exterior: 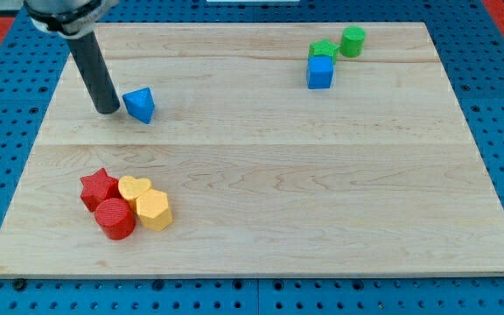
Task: Slide the blue triangle to the left side of green star
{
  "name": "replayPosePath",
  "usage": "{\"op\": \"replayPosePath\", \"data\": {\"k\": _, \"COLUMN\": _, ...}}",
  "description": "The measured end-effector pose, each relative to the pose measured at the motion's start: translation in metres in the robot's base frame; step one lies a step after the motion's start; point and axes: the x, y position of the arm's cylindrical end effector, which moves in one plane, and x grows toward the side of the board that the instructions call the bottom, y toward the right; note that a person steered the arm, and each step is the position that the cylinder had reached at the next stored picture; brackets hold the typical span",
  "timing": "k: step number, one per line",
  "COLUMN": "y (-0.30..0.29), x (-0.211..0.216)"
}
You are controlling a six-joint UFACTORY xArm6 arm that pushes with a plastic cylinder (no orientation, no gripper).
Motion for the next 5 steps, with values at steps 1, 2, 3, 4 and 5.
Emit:
{"op": "replayPosePath", "data": {"k": 1, "y": 0.015, "x": -0.013}}
{"op": "replayPosePath", "data": {"k": 2, "y": -0.004, "x": -0.012}}
{"op": "replayPosePath", "data": {"k": 3, "y": -0.007, "x": 0.006}}
{"op": "replayPosePath", "data": {"k": 4, "y": 0.006, "x": 0.032}}
{"op": "replayPosePath", "data": {"k": 5, "y": 0.052, "x": 0.015}}
